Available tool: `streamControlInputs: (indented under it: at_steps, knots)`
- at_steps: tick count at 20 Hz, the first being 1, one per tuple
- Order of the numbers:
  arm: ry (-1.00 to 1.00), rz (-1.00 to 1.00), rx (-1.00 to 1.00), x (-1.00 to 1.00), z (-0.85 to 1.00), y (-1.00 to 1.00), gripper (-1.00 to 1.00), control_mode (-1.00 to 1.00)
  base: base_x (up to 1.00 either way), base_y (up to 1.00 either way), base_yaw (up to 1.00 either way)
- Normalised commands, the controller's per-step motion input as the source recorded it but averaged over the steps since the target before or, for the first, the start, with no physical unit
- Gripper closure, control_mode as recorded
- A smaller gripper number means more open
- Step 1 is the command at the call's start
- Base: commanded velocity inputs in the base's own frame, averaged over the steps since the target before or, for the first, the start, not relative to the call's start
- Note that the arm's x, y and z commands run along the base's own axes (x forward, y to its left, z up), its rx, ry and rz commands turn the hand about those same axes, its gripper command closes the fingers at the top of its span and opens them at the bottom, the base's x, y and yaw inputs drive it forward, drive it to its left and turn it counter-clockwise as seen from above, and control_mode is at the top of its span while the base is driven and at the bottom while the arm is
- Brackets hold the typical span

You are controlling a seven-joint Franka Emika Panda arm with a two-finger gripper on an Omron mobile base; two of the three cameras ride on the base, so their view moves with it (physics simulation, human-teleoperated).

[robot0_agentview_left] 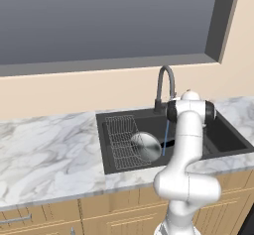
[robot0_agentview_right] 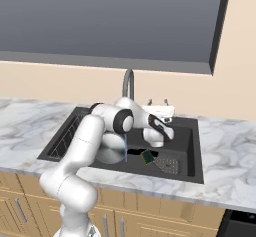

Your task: Pick the pan and sponge and place them into the sink. Then turn on the water.

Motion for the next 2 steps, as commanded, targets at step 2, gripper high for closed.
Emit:
streamControlInputs:
  at_steps: [2]
  knots:
    - [0.0,-0.13,0.14,0.0,0.46,0.0,-1.0,-1.0,0.0,0.0,0.0]
